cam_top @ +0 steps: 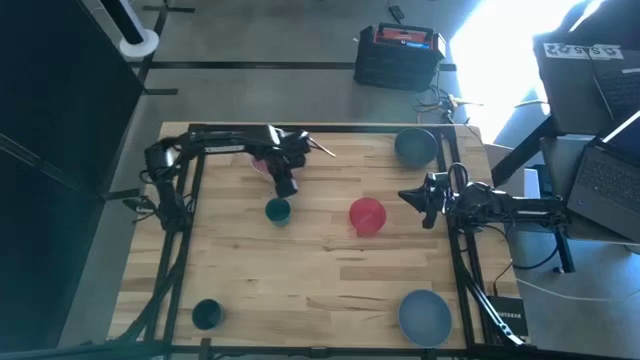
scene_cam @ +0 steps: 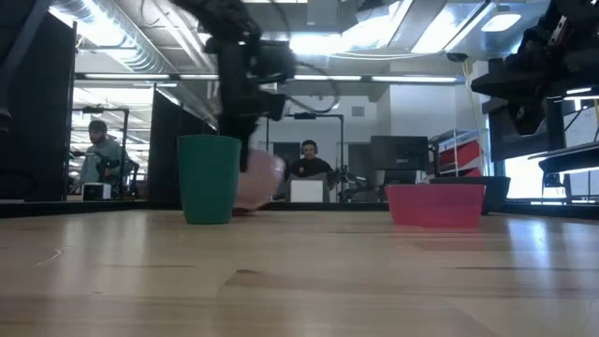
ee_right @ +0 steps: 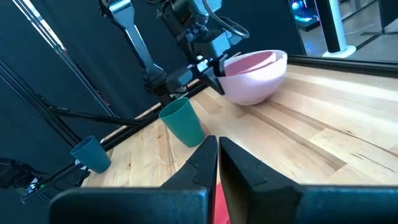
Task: Nest bowls inside each other
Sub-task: Move the stacked bowls to the center of the table, then stack the green bowl on top of the pink bowl, then stack the blue bowl on top of the green bowl
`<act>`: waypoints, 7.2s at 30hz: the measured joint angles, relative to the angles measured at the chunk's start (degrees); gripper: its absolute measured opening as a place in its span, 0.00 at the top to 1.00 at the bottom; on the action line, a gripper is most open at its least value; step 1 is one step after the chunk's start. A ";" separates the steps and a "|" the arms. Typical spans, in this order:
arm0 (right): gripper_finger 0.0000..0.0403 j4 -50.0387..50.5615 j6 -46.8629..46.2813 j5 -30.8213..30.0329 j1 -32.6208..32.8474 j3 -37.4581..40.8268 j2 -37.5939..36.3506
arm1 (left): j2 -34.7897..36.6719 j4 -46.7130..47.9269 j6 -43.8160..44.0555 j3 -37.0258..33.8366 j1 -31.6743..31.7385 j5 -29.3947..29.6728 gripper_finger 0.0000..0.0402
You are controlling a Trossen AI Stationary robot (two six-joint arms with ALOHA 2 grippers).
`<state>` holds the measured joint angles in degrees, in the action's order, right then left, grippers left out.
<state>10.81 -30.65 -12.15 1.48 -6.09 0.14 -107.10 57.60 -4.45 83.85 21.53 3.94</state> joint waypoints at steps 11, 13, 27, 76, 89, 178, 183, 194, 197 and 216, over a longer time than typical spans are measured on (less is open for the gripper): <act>1.00 0.23 0.01 -0.06 0.00 0.00 0.00 | -13.91 3.06 -3.52 19.60 -8.76 1.18 0.96; 1.00 0.28 0.01 -0.05 0.00 0.00 0.00 | -14.97 2.90 -3.33 21.38 -10.35 0.71 0.96; 1.00 1.63 0.03 0.16 0.00 0.00 0.00 | -15.81 2.40 2.84 22.98 -19.13 0.42 0.96; 0.97 5.62 8.17 -3.84 -1.88 -11.09 12.31 | -16.88 18.84 -4.23 39.47 -23.98 11.52 0.72; 0.58 38.86 22.24 -6.46 -26.86 -47.83 63.68 | -6.31 24.26 -3.14 48.50 -15.84 17.11 0.72; 0.75 64.84 26.58 17.29 3.80 -105.42 118.52 | 17.55 32.40 -4.03 48.41 -4.30 16.76 0.72; 0.62 70.04 24.60 17.85 5.97 -104.50 110.72 | 17.61 32.41 -5.17 48.41 -4.29 16.74 0.72; 0.55 67.32 2.95 19.46 29.10 -82.08 87.37 | 18.33 32.42 -7.87 48.46 -4.28 16.72 0.72; 0.55 62.26 -8.71 19.27 37.14 -72.81 83.54 | 18.29 32.42 -8.30 48.46 -4.28 16.70 0.72; 0.55 36.19 -32.22 19.53 49.97 -43.70 78.75 | 18.29 32.42 -6.87 48.46 -4.28 16.68 0.72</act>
<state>47.01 -62.87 7.38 51.44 -49.79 78.89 -88.82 90.02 -11.32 132.31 17.26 20.62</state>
